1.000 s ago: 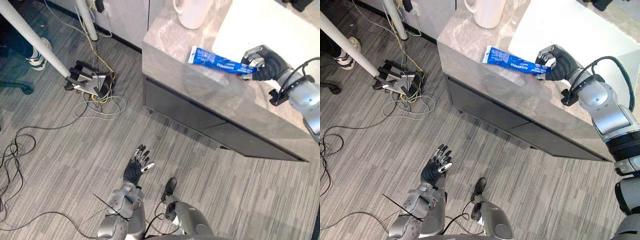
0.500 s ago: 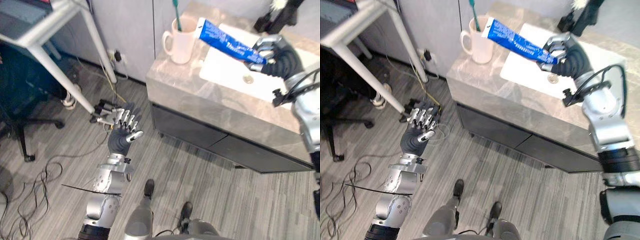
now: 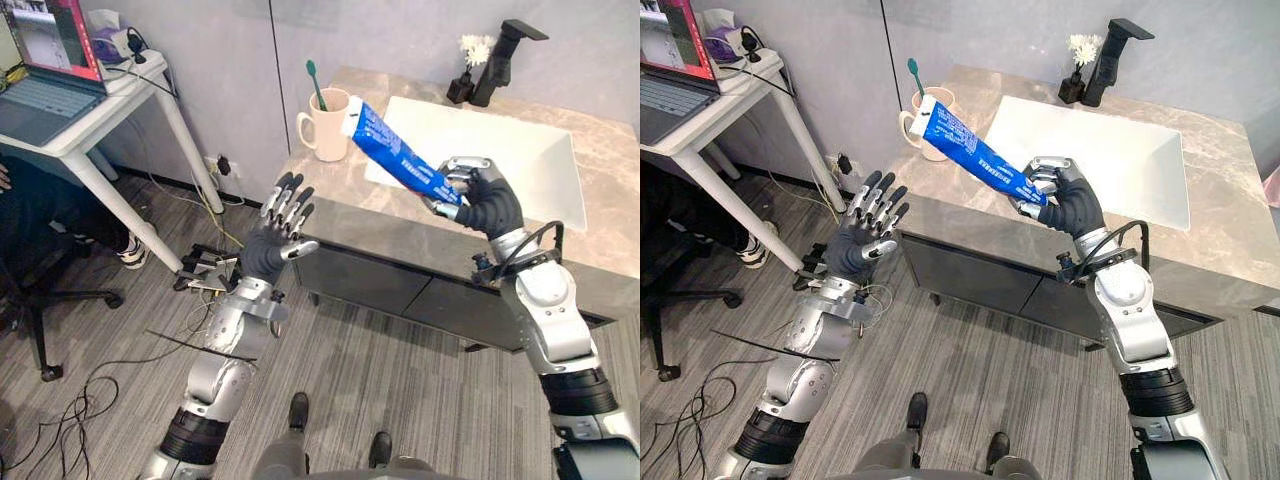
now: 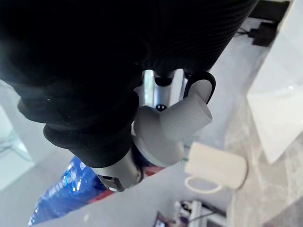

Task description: Organize washtable

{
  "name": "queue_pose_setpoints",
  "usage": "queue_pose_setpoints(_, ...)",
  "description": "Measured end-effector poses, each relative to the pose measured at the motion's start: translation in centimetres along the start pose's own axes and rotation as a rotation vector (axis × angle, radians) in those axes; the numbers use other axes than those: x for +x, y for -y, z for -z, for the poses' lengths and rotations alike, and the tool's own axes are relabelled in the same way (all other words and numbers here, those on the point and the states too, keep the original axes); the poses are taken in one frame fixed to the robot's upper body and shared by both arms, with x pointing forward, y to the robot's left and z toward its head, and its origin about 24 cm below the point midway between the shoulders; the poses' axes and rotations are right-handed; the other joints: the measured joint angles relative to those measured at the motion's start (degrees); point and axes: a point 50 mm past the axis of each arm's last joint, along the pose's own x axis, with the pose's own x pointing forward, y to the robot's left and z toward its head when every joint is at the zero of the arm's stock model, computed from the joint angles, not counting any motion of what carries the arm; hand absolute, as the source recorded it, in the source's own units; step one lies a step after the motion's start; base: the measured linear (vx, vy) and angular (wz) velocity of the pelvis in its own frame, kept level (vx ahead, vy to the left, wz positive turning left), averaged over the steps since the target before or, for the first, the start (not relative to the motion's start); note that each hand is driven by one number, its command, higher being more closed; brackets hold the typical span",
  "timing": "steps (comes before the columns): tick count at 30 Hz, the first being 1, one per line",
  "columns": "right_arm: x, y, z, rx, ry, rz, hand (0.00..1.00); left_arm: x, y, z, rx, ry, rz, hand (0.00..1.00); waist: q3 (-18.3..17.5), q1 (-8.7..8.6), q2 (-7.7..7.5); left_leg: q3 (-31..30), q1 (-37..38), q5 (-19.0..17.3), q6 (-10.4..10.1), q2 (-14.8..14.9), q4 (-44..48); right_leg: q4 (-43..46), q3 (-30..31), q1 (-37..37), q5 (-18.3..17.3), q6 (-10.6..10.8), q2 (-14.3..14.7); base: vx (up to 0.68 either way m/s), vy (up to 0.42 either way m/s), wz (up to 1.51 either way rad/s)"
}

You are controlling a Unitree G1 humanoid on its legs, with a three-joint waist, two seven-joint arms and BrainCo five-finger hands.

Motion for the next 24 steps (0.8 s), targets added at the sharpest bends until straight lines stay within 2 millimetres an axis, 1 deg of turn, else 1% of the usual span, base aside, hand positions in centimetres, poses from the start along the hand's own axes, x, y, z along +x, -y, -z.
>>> queue_pose_setpoints(2, -0.1, -0.3, 0.2, 0.012, -0.005, 0.0, 1.0, 0.4, 0.1, 0.1, 0.001, -0.005, 0.008, 0.0, 0.0, -0.05, 0.05, 0.2, 0.2, 0.0, 0.0, 0.0, 0.0, 0.0, 0.3, 0.1, 0.1, 0.0, 0.0, -0.02, -0.007, -0.07)
queue_pose_setpoints(4, -0.5, -0.7, 0.6, 0.024, -0.024, -0.009, 1.0, 0.7, 0.5, 0.2, 0.0, -0.015, 0.032, 0.0, -0.1, -0.56, 0.07, 0.2, 0.3, 0.0, 0.0, 0.0, 0.0, 0.0, 0.4, 0.1, 0.1, 0.0, 0.0, -0.01, -0.005, -0.02)
queue_pose_setpoints(8, -0.9, -1.2, 1.2, 0.051, -0.048, -0.003, 1.0, 1.2, 0.9, 0.2, 0.003, -0.019, 0.053, 0.0, -0.1, -0.95, 0.08, 0.3, 0.3, 0.0, 0.0, 0.0, 0.0, -0.2, 0.6, 0.1, 0.3, -0.1, 0.0, 0.0, -0.009, -0.03)
queue_pose_setpoints(11, -1.1, -1.5, 1.5, 0.056, -0.064, -0.009, 1.0, 1.8, 1.8, 0.3, 0.001, -0.028, 0.096, 0.0, -0.4, -0.91, 0.06, 0.2, 0.3, 0.0, 0.0, 0.0, 0.0, -1.0, 0.6, 0.4, 0.7, 0.0, 0.0, 0.0, 0.0, 0.0)
queue_pose_setpoints(16, -1.7, -3.3, 2.4, 0.076, -0.118, -0.059, 1.0, 2.2, 2.1, 0.1, 0.005, -0.016, 0.097, 0.0, -1.8, -0.86, 0.21, 0.0, 0.3, 0.0, 0.0, -0.1, 0.0, -1.4, 0.4, 0.7, 0.7, 0.1, 0.1, 0.01, -0.013, 0.02)
queue_pose_setpoints(20, -1.8, -3.9, 2.6, 0.089, -0.13, -0.087, 1.0, 2.7, 2.9, 0.0, 0.005, -0.012, 0.131, 0.0, -1.9, -0.96, 0.24, -0.2, 0.3, 0.0, 0.0, -0.1, 0.0, -1.3, 0.3, 0.7, 0.7, 0.0, 0.1, 0.0, 0.0, 0.0)
queue_pose_setpoints(24, -2.5, -4.6, 3.2, 0.104, -0.162, -0.089, 1.0, 3.0, 3.0, -0.2, 0.009, -0.003, 0.136, 0.0, -1.9, -0.88, 0.24, -0.1, 0.3, 0.0, 0.0, -0.1, 0.0, -1.3, 0.4, 0.7, 0.7, 0.0, 0.1, 0.0, 0.0, 0.0)
